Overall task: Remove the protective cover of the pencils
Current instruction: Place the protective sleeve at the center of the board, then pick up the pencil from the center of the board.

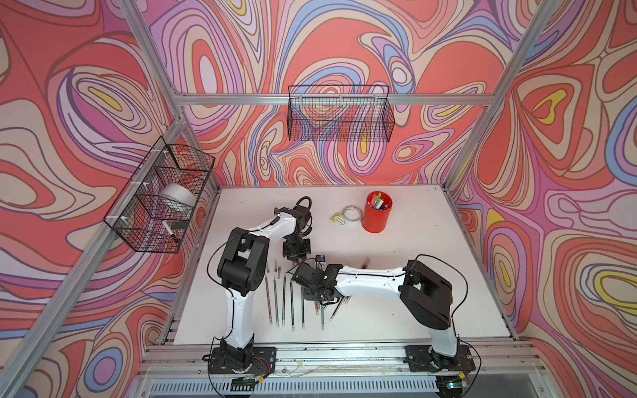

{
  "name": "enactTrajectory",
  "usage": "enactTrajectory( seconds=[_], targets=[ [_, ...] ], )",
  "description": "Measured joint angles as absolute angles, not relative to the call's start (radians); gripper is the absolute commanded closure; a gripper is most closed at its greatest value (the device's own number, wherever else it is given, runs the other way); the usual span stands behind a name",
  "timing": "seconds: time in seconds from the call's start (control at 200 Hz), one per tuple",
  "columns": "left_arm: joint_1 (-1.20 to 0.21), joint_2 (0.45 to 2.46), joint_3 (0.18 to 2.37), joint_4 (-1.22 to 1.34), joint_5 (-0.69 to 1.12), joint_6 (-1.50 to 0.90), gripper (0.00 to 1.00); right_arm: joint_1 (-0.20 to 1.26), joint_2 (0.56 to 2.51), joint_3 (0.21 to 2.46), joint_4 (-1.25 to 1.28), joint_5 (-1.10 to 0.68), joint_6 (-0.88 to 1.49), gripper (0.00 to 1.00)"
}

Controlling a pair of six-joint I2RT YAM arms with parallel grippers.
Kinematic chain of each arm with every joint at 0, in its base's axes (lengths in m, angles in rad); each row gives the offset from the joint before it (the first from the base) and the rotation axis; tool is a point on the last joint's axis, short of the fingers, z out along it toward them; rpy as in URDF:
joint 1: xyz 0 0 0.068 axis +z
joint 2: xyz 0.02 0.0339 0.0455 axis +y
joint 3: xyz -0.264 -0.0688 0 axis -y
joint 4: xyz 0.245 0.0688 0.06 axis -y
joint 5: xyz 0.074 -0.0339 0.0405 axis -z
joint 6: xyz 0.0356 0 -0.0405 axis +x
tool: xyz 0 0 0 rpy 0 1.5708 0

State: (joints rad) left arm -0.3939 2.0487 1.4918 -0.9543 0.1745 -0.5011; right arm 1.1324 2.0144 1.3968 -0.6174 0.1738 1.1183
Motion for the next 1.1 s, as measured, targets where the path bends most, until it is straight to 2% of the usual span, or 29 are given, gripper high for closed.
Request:
enactTrajectory(
  seconds=[0.285, 0.546, 0.746, 0.906, 1.097],
  targets=[
    [-0.394, 2.067, 1.493, -0.962, 0.175, -0.501, 0.74, 1.132, 2.048, 1.424, -0.636, 0.163, 1.115, 0.77],
    [-0.394, 2.067, 1.493, -0.962, 0.175, -0.501, 0.74, 1.131, 2.060, 1.444, -0.660, 0.160, 1.113, 0.86],
    [-0.394, 2.067, 1.493, -0.962, 0.174, -0.501, 0.74, 1.131, 2.060, 1.444, -0.666, 0.160, 1.116, 0.87],
    [-0.394, 2.068, 1.493, -0.963, 0.173, -0.501, 0.79, 1.131, 2.060, 1.444, -0.667, 0.160, 1.117, 0.89],
    [-0.395, 2.069, 1.493, -0.969, 0.167, -0.501, 0.80, 1.131, 2.060, 1.444, -0.666, 0.160, 1.116, 0.91]
  ],
)
